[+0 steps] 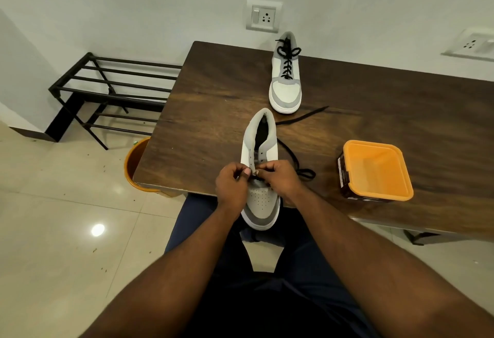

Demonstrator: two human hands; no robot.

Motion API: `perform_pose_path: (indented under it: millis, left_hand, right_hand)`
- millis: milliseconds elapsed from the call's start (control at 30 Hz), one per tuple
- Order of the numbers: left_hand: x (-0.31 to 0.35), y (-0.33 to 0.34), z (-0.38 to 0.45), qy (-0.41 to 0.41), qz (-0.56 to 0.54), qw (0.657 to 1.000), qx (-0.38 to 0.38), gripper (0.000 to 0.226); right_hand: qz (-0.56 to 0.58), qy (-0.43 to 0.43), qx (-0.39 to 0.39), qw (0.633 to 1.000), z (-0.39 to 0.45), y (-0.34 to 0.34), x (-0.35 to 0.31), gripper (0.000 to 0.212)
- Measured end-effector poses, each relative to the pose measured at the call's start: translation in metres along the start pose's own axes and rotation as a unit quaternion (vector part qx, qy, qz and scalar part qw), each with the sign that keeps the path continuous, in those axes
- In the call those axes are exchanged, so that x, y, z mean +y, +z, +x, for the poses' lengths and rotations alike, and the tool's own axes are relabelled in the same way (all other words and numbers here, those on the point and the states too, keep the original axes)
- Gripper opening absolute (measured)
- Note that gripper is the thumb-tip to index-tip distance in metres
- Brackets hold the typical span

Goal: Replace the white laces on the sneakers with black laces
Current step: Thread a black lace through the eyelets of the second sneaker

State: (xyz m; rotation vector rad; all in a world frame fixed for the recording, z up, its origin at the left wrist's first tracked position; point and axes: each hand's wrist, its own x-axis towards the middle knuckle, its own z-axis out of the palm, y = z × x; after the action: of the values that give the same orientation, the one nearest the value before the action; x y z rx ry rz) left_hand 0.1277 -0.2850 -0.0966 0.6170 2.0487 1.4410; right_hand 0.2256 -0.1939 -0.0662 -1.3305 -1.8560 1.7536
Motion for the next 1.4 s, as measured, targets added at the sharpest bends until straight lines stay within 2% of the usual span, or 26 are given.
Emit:
perform_pose_path:
  millis: [67,133,233,300,333,367,400,433,467,500,533,567,600,633,667,800,867,933,1000,1033,1100,1167,1200,1267,1333,1400]
  left_hand:
    - [0.005,0.001,-0.005,-0.021,-0.06,0.997,0.042,0.021]
    - [0.018,-0.004,-0.003,-0.084,-0.211,0.97,0.09,0.02]
    - [0.039,-0.029,0.018,-0.167,-0.424,0.873,0.173,0.018]
    - [0.054,-0.066,0.043,-0.188,-0.532,0.795,0.221,0.02]
    - [0.061,-0.086,0.053,-0.188,-0.556,0.773,0.241,0.024]
    - [0.068,-0.103,0.062,-0.18,-0.551,0.774,0.254,0.026]
    - [0.075,-0.115,0.066,-0.158,-0.522,0.796,0.263,0.023]
    - [0.081,-0.118,0.069,-0.12,-0.464,0.839,0.256,0.018]
    - [0.086,-0.112,0.068,-0.069,-0.366,0.898,0.233,0.016]
    - [0.091,-0.1,0.062,-0.016,-0.244,0.953,0.181,0.017]
    - [0.087,-0.082,0.054,0.033,-0.108,0.988,0.103,0.016]
    - [0.08,-0.064,0.044,0.062,0.017,0.998,0.011,0.014]
    - [0.069,-0.047,0.033,0.064,0.122,0.988,-0.067,0.012]
    - [0.056,-0.034,0.023,0.06,0.194,0.973,-0.113,0.012]
    - [0.046,-0.025,0.014,0.061,0.23,0.963,-0.124,0.012]
    - [0.031,-0.017,0.0,0.067,0.272,0.956,-0.085,0.01]
    - [0.032,-0.034,0.007,0.046,0.266,0.963,-0.017,0.01]
    - [0.032,-0.07,0.026,-0.014,0.202,0.969,0.141,0.012]
    - [0.035,-0.105,0.039,-0.078,0.156,0.952,0.253,0.016]
    - [0.039,-0.113,0.039,-0.091,0.193,0.94,0.266,0.021]
    - [0.047,-0.103,0.035,-0.024,0.276,0.936,0.218,0.03]
    - [0.049,-0.072,0.025,0.083,0.252,0.96,0.092,0.028]
    - [0.046,-0.056,0.02,0.102,0.235,0.967,0.012,0.025]
    - [0.036,-0.032,0.011,0.085,0.234,0.962,-0.114,0.019]
    - [0.03,-0.022,0.003,0.076,0.247,0.955,-0.144,0.014]
    - [0.024,-0.021,0.0,0.089,0.271,0.948,-0.14,0.011]
  right_hand:
    - [-0.011,0.002,-0.002,1.0,-0.002,-0.003,0.001,0.015]
    - [-0.006,0.005,-0.005,1.0,-0.005,-0.006,0.004,0.017]
    - [-0.004,0.0,-0.012,1.0,-0.007,-0.009,0.006,0.02]
    - [-0.016,-0.012,-0.022,1.0,-0.009,-0.011,0.007,0.023]
    - [-0.02,-0.018,-0.03,0.999,-0.011,-0.011,0.007,0.027]
    - [-0.027,-0.025,-0.037,0.999,-0.011,-0.011,0.007,0.03]
    - [-0.045,-0.035,-0.039,0.998,-0.012,-0.01,0.007,0.031]
    - [-0.078,-0.047,-0.036,0.995,-0.013,-0.009,0.006,0.032]
    - [-0.114,-0.057,-0.031,0.991,-0.013,-0.007,0.004,0.03]
    - [-0.145,-0.064,-0.023,0.987,-0.013,-0.007,0.003,0.029]
    - [-0.164,-0.07,-0.018,0.984,-0.013,-0.006,0.001,0.028]
    - [-0.177,-0.073,-0.016,0.981,-0.013,-0.006,0.0,0.025]
    - [-0.192,-0.079,-0.015,0.978,-0.013,-0.006,0.0,0.02]
    - [-0.208,-0.084,-0.014,0.974,-0.012,-0.007,0.0,0.015]
    - [-0.221,-0.091,-0.016,0.971,-0.013,-0.006,-0.001,0.011]
    - [-0.212,-0.098,-0.012,0.972,-0.016,-0.005,-0.002,0.012]
    - [-0.225,-0.093,-0.016,0.97,-0.017,-0.006,-0.002,0.022]
    - [-0.258,-0.098,-0.004,0.961,-0.019,-0.006,0.0,0.035]
    - [-0.332,-0.108,0.033,0.936,-0.021,-0.005,0.004,0.044]
    - [-0.373,-0.106,0.052,0.92,-0.023,-0.004,0.006,0.047]
    - [-0.431,-0.108,0.081,0.892,-0.028,-0.003,0.008,0.048]
    - [-0.458,-0.13,0.105,0.873,-0.031,-0.001,0.011,0.047]
    - [-0.464,-0.138,0.112,0.868,-0.032,0.0,0.012,0.047]
    - [-0.472,-0.138,0.115,0.863,-0.033,0.0,0.013,0.047]
    - [-0.468,-0.13,0.11,0.867,-0.033,0.001,0.012,0.045]
    - [-0.46,-0.13,0.112,0.871,-0.034,0.001,0.011,0.043]
